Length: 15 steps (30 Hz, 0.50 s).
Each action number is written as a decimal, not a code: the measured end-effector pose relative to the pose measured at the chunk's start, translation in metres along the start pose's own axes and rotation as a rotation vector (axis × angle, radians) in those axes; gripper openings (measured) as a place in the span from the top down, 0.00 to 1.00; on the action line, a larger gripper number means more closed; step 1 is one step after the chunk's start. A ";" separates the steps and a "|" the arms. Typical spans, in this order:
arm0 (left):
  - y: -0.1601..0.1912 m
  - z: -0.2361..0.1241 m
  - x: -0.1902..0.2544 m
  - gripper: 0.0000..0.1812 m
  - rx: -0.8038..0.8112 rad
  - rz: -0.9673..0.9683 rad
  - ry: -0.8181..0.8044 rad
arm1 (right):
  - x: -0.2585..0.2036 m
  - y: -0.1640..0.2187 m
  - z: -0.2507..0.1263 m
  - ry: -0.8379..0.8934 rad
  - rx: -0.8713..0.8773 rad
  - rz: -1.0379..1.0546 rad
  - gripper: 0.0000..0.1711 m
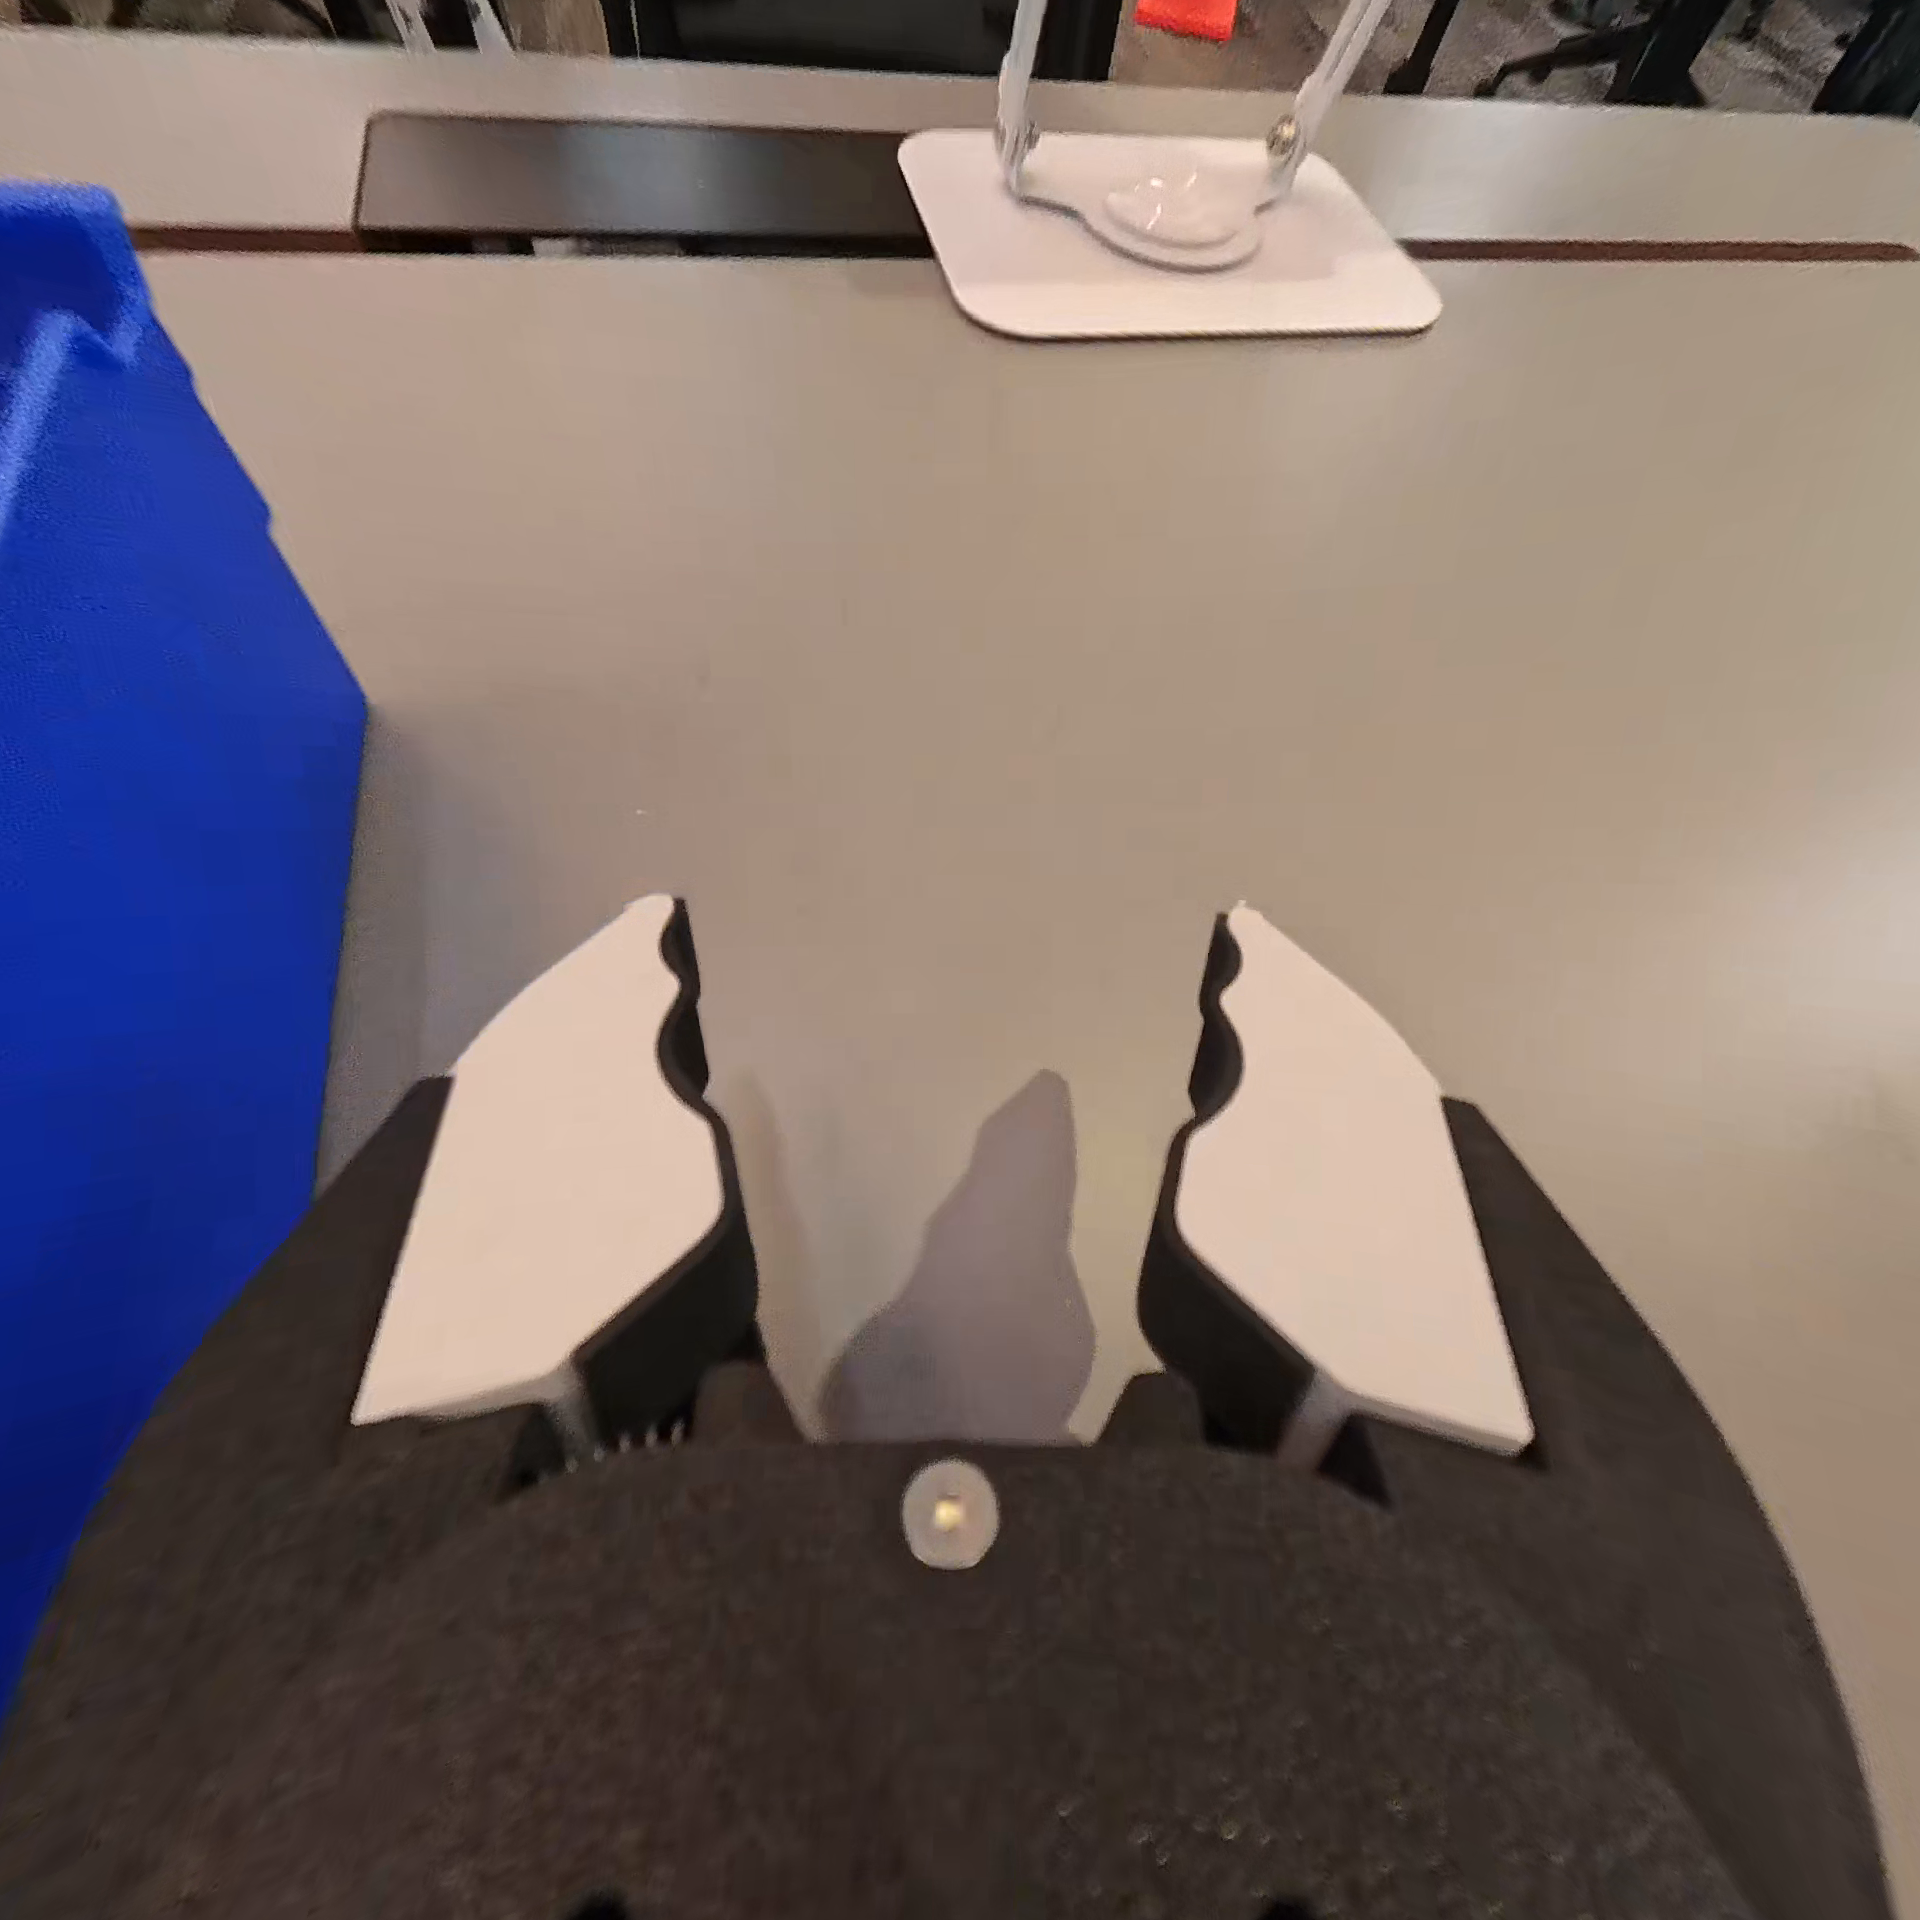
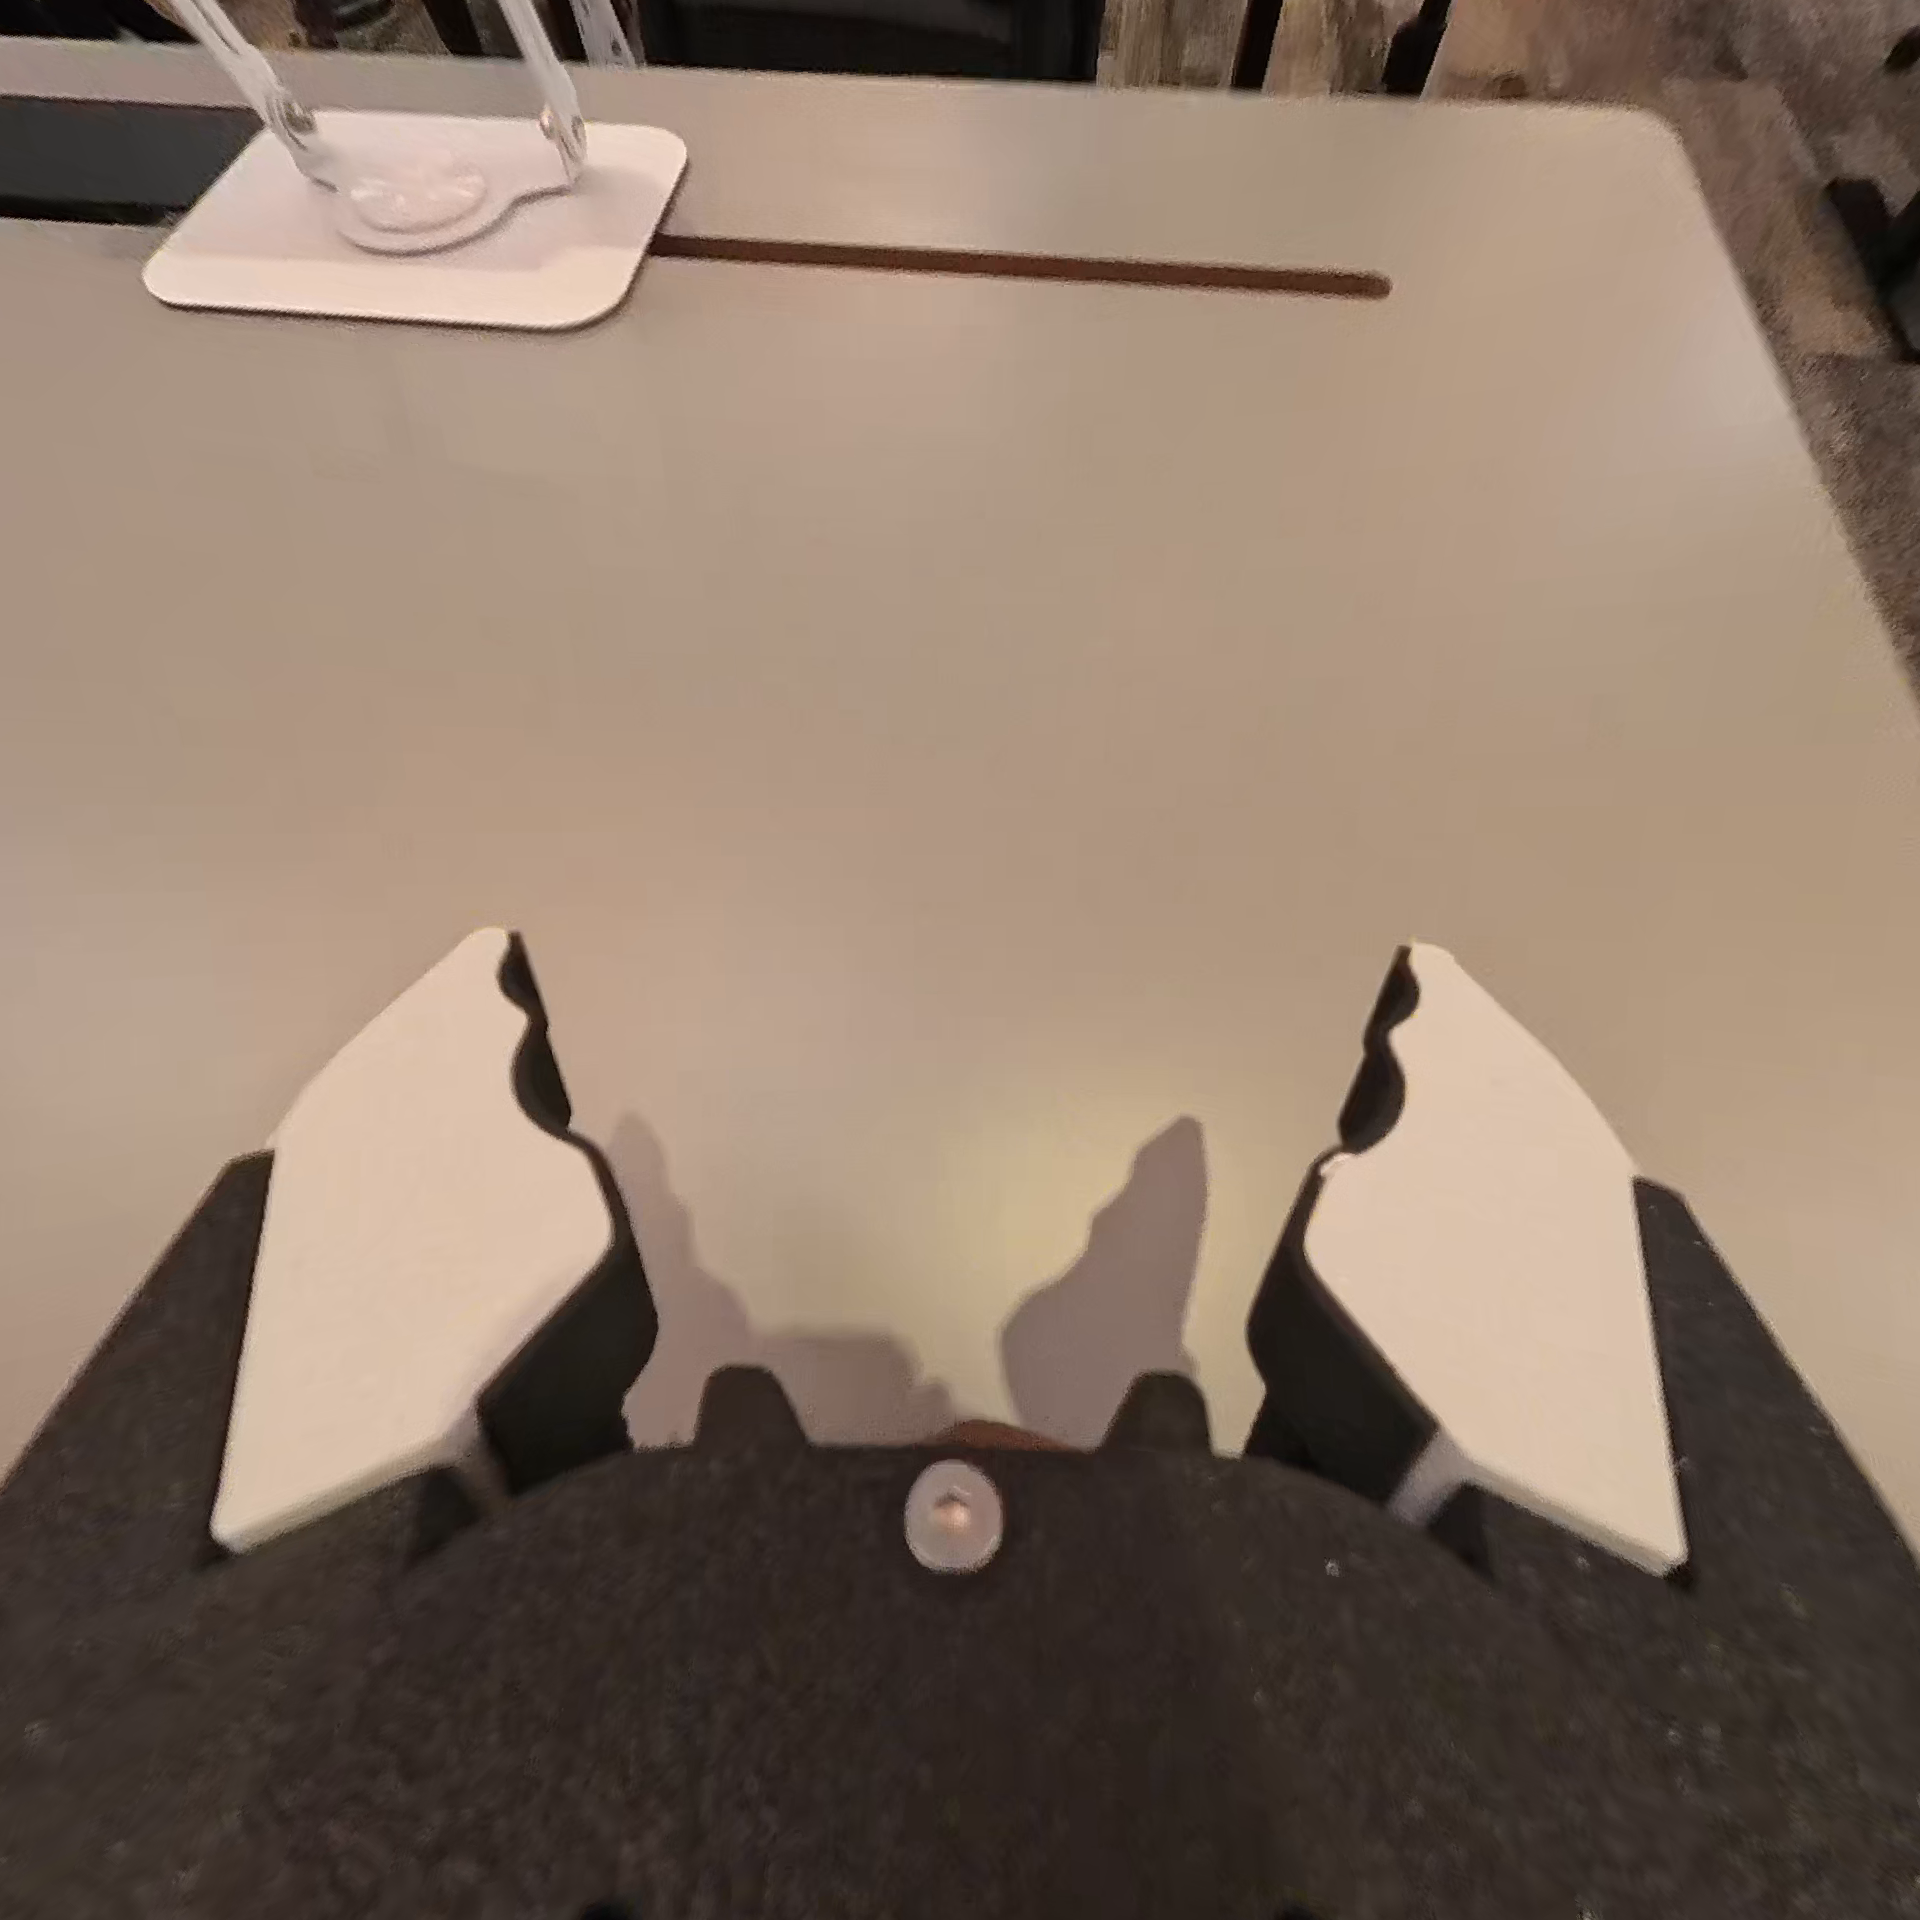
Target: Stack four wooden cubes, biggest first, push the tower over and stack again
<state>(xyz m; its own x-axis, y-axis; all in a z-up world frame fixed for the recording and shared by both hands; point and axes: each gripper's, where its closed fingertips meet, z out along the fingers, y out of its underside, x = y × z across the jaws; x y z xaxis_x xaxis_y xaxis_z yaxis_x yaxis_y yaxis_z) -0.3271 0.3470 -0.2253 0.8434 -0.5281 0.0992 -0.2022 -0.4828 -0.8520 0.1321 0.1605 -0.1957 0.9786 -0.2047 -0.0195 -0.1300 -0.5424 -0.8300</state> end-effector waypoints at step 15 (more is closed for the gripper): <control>0.030 0.028 -0.018 0.46 -0.172 -0.039 -0.053 | 0.008 0.040 0.041 0.020 -0.122 0.045 0.16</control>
<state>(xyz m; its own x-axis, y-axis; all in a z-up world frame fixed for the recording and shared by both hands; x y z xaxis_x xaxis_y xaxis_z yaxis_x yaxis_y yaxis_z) -0.3340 0.3616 -0.2672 0.8763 -0.4715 0.0992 -0.2475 -0.6172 -0.7469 0.1408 0.1705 -0.2516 0.9682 -0.2466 -0.0433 -0.1935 -0.6273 -0.7544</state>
